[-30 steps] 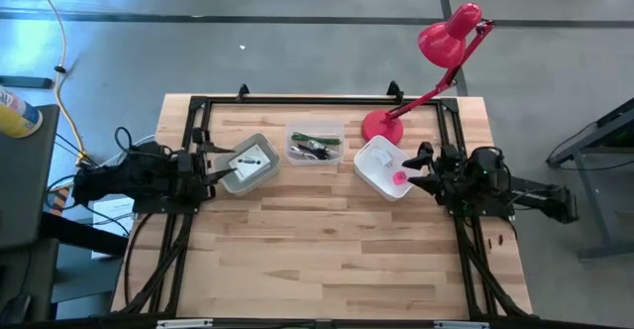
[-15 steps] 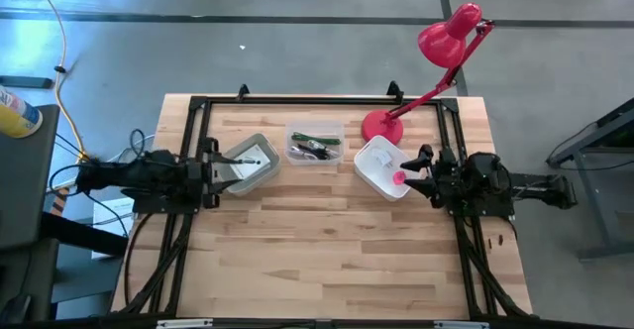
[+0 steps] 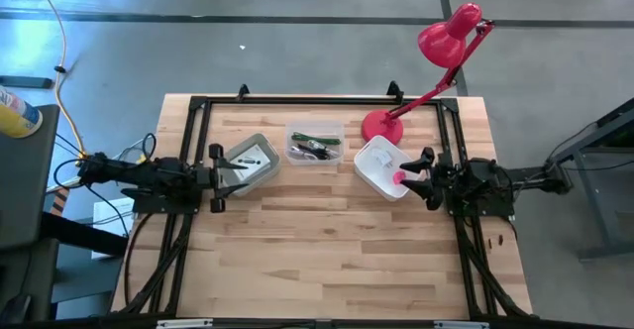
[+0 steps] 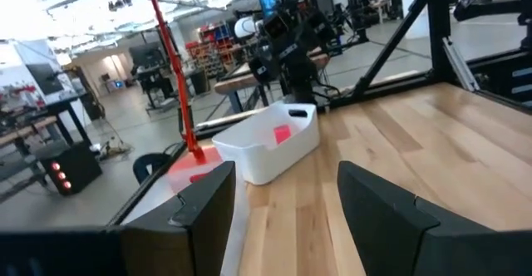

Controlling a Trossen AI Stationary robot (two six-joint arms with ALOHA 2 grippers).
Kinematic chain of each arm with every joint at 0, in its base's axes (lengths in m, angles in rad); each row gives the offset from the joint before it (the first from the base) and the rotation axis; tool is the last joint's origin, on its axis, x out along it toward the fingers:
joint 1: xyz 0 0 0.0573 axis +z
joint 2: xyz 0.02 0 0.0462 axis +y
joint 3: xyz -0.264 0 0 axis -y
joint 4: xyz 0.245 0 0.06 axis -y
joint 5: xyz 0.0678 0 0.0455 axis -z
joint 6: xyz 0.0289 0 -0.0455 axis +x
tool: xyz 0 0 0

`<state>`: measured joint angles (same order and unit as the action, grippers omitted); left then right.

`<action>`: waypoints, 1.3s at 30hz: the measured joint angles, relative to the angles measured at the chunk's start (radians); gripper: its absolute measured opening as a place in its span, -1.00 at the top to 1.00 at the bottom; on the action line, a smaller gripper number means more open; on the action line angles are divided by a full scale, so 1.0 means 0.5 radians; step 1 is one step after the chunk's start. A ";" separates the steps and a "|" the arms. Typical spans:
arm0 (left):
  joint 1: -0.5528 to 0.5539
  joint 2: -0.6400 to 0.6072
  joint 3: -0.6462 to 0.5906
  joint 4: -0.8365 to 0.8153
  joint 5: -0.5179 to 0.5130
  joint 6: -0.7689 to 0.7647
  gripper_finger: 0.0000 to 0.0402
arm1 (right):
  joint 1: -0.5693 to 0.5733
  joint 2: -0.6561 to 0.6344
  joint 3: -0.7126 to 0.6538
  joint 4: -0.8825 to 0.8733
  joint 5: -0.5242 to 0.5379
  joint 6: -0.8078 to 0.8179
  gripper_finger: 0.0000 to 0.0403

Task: Pick and place items into bin
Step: Return to Home Position

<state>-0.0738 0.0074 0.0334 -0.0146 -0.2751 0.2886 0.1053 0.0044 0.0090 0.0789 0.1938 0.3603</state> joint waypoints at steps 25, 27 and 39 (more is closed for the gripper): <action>0.475 -0.001 -0.044 0.051 0.576 0.058 0.00 | 0.063 -0.002 -0.002 -0.058 0.018 0.004 -0.29; 0.475 -0.001 -0.046 0.051 0.575 0.081 0.00 | 0.070 0.001 -0.002 -0.059 0.023 -0.026 -0.29; 0.475 0.091 -0.047 0.048 0.574 0.049 0.00 | 0.050 0.005 -0.002 -0.060 0.027 -0.161 -0.29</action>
<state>0.1635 0.0531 0.0101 0.0093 0.0120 0.3130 0.1304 0.0069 0.0078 0.0490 0.2073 0.2798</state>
